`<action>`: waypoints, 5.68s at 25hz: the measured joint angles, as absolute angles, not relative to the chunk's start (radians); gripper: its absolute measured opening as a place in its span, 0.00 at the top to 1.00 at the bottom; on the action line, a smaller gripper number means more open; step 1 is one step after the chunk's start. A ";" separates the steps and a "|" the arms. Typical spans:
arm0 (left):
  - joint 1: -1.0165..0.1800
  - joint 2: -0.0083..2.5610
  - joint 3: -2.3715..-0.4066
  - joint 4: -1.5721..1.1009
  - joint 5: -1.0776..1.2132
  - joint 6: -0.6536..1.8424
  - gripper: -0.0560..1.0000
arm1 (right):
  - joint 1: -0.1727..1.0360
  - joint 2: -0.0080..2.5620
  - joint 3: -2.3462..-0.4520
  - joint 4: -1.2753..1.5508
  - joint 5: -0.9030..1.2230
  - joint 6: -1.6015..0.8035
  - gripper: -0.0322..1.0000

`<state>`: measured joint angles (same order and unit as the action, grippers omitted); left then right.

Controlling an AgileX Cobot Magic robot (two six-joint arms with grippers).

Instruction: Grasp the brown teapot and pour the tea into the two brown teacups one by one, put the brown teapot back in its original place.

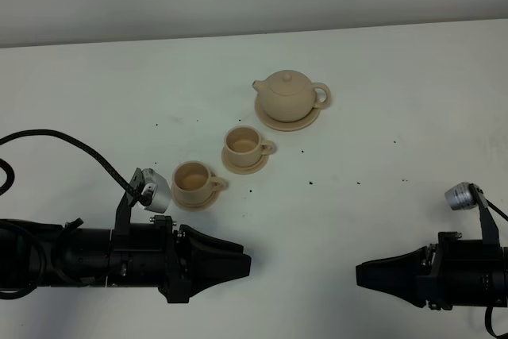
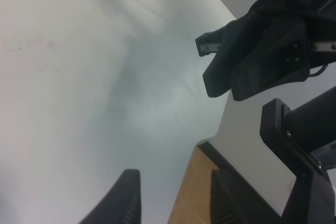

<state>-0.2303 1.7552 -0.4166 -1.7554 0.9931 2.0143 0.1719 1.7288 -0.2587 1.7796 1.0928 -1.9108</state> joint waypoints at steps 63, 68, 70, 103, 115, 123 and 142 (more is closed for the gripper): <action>-0.231 0.348 -0.506 -0.006 1.034 -0.010 0.60 | 0.172 1.732 -0.519 1.585 1.138 -1.752 0.74; -0.169 0.190 -0.505 -0.009 1.034 -0.010 0.60 | 0.172 1.733 -0.563 1.569 1.119 -1.733 0.74; -0.127 0.115 -0.505 -0.009 1.034 -0.010 0.60 | 0.172 1.733 -0.581 1.554 1.116 -1.717 0.74; 0.015 -0.007 -0.504 -0.025 1.036 -0.010 0.60 | 0.443 1.735 -1.194 0.915 0.732 -1.295 0.74; 0.015 -0.007 -0.504 -0.025 1.036 -0.010 0.60 | 0.470 1.965 -1.558 0.312 0.888 -0.958 0.74; 0.015 -0.007 -0.504 -0.025 1.036 -0.010 0.60 | 0.470 2.183 -1.930 0.209 1.086 -1.061 0.74; 0.015 -0.007 -0.504 -0.026 1.036 -0.011 0.60 | 0.470 2.405 -2.190 0.163 1.083 -1.266 0.61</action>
